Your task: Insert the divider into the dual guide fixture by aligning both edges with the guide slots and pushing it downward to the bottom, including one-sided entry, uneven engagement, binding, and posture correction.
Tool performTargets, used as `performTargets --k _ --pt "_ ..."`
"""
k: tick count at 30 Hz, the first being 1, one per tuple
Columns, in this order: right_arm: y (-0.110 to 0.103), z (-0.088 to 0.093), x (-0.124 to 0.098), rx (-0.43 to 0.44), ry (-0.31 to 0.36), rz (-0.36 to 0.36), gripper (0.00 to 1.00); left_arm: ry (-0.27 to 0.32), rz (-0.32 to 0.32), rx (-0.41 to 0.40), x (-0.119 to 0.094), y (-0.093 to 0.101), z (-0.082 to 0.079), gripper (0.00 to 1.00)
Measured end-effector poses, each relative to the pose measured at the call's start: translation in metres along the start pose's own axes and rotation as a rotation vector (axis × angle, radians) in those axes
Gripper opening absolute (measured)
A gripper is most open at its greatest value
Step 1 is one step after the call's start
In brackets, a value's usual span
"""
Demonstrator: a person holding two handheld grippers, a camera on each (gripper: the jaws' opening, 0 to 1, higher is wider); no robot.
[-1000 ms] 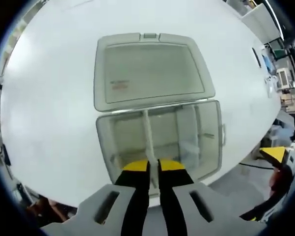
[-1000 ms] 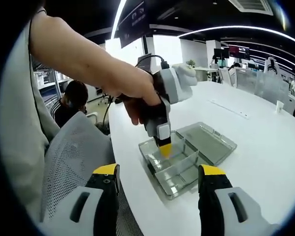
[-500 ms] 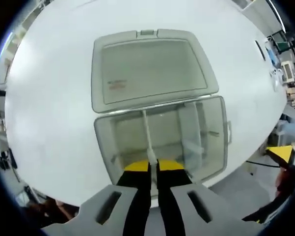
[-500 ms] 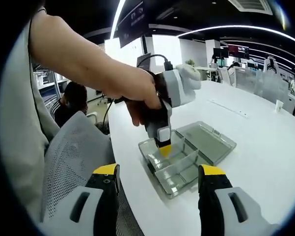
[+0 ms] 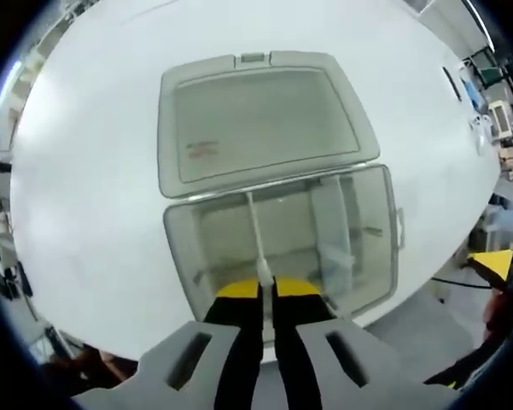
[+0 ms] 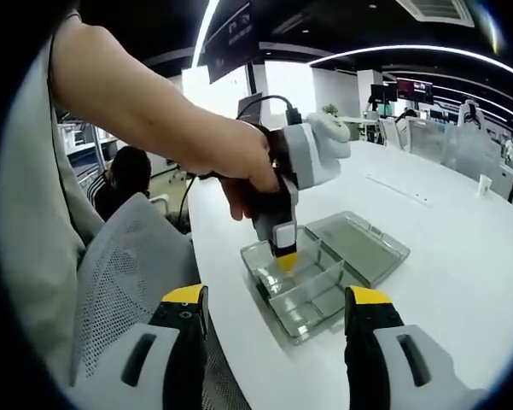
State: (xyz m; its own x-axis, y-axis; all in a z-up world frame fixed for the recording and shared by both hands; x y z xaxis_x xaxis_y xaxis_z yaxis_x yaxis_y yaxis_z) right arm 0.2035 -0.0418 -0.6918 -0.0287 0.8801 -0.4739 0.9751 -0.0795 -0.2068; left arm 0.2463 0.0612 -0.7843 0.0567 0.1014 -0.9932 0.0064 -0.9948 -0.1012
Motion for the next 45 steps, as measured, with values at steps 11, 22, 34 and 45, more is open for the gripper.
performTargets --k 11,22,34,45 --pt "-0.001 -0.001 -0.005 -0.006 -0.012 0.009 0.62 0.016 0.007 0.016 -0.001 -0.001 0.001 0.00" --pt "-0.006 0.001 -0.010 -0.015 -0.036 0.012 0.62 0.026 -0.009 0.004 0.000 0.000 0.001 0.00" --pt "-0.009 -0.001 -0.013 -0.028 -0.053 0.017 0.63 0.116 0.079 0.056 -0.008 0.000 -0.002 0.10" --pt "-0.012 0.000 -0.017 -0.019 -0.065 0.021 0.64 0.236 0.164 0.033 -0.021 -0.004 -0.002 0.35"
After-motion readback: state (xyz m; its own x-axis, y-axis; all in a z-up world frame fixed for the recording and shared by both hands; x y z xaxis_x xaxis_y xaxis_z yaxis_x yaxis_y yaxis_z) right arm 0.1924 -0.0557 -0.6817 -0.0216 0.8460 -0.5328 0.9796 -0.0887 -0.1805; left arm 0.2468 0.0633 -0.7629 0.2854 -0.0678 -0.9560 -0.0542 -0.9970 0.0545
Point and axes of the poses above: the point that each gripper's makers call its tool centre point, and the gripper's own axes: x roughly forward along the fingers, y roughly to its right, z roughly out of its underside, the point moved 1 cm from there along -x, roughly backward along the fingers, and after that the axes turned 13 degrees about -z, right-handed, at the moved point
